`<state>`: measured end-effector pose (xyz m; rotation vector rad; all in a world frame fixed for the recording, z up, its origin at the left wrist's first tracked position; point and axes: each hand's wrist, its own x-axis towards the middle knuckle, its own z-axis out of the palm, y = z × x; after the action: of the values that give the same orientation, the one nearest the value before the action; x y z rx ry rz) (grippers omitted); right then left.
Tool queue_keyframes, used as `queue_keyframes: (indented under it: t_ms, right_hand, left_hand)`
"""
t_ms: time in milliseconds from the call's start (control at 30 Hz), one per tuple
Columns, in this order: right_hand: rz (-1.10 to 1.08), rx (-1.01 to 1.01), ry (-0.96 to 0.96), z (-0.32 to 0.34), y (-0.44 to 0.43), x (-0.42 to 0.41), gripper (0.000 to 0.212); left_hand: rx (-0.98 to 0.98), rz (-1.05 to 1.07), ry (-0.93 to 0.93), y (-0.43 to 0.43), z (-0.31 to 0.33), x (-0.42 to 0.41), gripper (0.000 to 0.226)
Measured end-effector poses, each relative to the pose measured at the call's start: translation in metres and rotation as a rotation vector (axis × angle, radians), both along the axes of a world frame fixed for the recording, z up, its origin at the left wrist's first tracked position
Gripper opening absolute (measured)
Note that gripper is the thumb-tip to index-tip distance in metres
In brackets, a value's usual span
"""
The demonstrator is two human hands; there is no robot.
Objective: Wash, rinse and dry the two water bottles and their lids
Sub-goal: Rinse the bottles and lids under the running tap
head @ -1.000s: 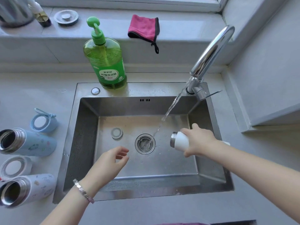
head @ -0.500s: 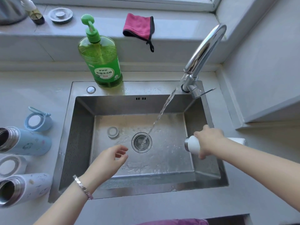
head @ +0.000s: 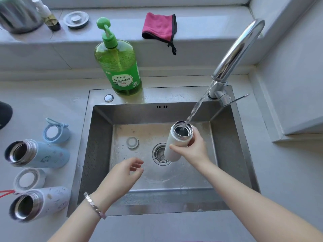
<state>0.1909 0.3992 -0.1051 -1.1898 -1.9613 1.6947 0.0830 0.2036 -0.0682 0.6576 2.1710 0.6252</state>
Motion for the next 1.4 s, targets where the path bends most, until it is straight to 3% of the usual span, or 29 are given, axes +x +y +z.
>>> queue_keyframes:
  t_ms: [267,333,433,567,633,733,800,900,1000,1200,1400]
  right_hand:
    - [-0.069,0.077,-0.056,0.006,0.011,0.012,0.062]
    - [0.007,0.079,-0.092,0.013,0.010,0.016,0.061]
    - [0.075,0.024,-0.113,0.024,0.009,0.011,0.061]
    - [0.064,-0.111,-0.190,0.038,0.008,0.005,0.046]
    - [0.086,-0.283,-0.209,0.042,-0.007,0.009,0.038]
    - [0.051,-0.551,-0.192,0.045,-0.041,0.011,0.035]
    - [0.030,-0.657,-0.165,0.046,-0.060,0.008,0.037]
    - [0.073,-0.721,-0.160,0.047,-0.074,0.003,0.037]
    - [0.279,-0.652,-0.352,0.049,-0.069,0.004,0.039]
    - [0.458,-0.164,-0.622,0.034,-0.052,0.023,0.046]
    - [0.686,0.102,-0.778,0.045,-0.049,0.024,0.043]
  left_hand:
    - [-0.002,0.018,-0.009,0.004,-0.005,0.000,0.013]
    - [0.004,0.022,-0.006,0.003,-0.004,0.000,0.013]
    - [-0.006,0.033,-0.015,-0.001,-0.003,0.002,0.013]
    - [0.030,0.107,-0.060,-0.009,0.000,0.008,0.016]
    - [0.093,0.162,-0.161,-0.010,0.004,0.017,0.034]
    - [0.132,0.168,-0.329,-0.009,0.012,0.033,0.079]
    - [0.116,0.145,-0.324,-0.009,0.017,0.040,0.087]
    - [0.059,0.145,-0.172,-0.014,0.027,0.040,0.067]
    - [-0.138,0.006,0.166,-0.020,0.038,0.026,0.065]
    - [-0.534,-0.461,0.753,-0.021,0.057,-0.006,0.053]
    - [-0.662,-0.650,0.915,-0.028,0.081,-0.010,0.042]
